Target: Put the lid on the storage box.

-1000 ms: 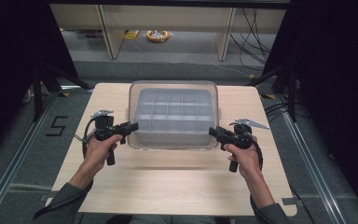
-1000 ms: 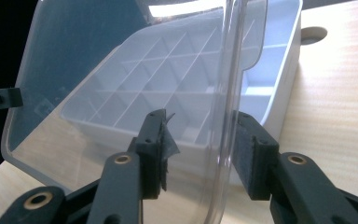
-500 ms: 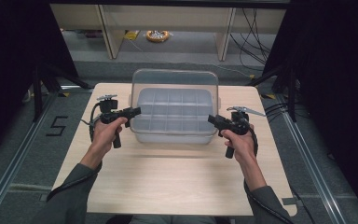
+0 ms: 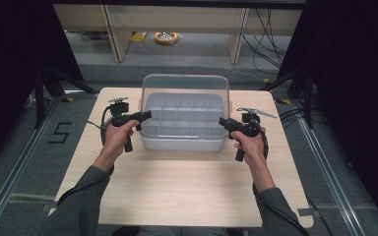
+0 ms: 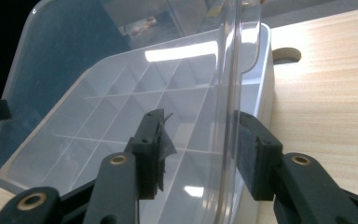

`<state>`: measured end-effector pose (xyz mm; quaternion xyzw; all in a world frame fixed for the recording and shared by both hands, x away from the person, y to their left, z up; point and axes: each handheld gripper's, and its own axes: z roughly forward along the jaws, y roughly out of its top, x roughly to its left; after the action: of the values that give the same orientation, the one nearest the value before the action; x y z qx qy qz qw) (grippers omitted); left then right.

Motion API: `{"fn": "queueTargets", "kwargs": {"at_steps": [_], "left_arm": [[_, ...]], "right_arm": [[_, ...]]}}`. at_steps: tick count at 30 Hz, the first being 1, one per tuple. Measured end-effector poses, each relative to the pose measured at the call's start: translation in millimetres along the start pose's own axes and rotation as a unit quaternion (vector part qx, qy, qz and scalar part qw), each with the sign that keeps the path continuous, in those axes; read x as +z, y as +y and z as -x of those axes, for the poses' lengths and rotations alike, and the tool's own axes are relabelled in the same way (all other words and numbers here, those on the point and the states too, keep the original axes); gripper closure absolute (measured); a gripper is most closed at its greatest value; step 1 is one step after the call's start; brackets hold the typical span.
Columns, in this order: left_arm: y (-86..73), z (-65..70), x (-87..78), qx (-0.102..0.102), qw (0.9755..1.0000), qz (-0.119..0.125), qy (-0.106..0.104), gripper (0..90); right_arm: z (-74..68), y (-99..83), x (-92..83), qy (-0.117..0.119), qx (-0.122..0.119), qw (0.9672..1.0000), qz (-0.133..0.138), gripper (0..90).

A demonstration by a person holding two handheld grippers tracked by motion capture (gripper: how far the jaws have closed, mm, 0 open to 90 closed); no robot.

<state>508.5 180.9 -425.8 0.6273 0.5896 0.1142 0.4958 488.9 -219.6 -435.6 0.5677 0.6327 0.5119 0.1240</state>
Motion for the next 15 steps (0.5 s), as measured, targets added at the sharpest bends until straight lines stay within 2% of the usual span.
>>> {"fn": "queueTargets", "kwargs": {"at_steps": [1,2,3,12,13,14,15], "left_arm": [[-0.5,-0.8,0.7,0.0,1.0,0.001,0.001,54.6],[-0.9,-1.8,1.1,0.0,1.0,0.001,0.0,54.6],[-1.8,-3.4,2.5,-0.004,1.0,-0.001,0.001,54.5],[-6.4,-9.8,8.4,-0.005,1.0,-0.008,0.003,54.2],[-7.2,-11.2,10.3,-0.004,0.9999,-0.008,0.006,54.1],[-7.2,-11.2,10.3,-0.004,0.9999,-0.008,0.006,54.0],[-7.6,-14.0,12.5,-0.01,0.9999,-0.011,0.004,53.9]], "right_arm": [[-1.5,-1.2,2.9,-0.003,0.015,0.9999,-0.004,56.2],[-1.5,-1.2,2.9,-0.003,0.015,0.9999,-0.004,56.2],[-2.4,-2.5,4.3,-0.004,0.026,0.9996,-0.009,56.0],[1.7,-9.9,13.6,-0.013,0.024,0.9995,-0.016,54.9],[5.1,-10.3,14.9,-0.012,0.007,0.9998,-0.013,54.8],[5.1,-10.3,14.9,-0.012,0.007,0.9998,-0.013,54.8],[1.8,-11.7,16.4,-0.013,0.032,0.9992,-0.02,54.6]]}}
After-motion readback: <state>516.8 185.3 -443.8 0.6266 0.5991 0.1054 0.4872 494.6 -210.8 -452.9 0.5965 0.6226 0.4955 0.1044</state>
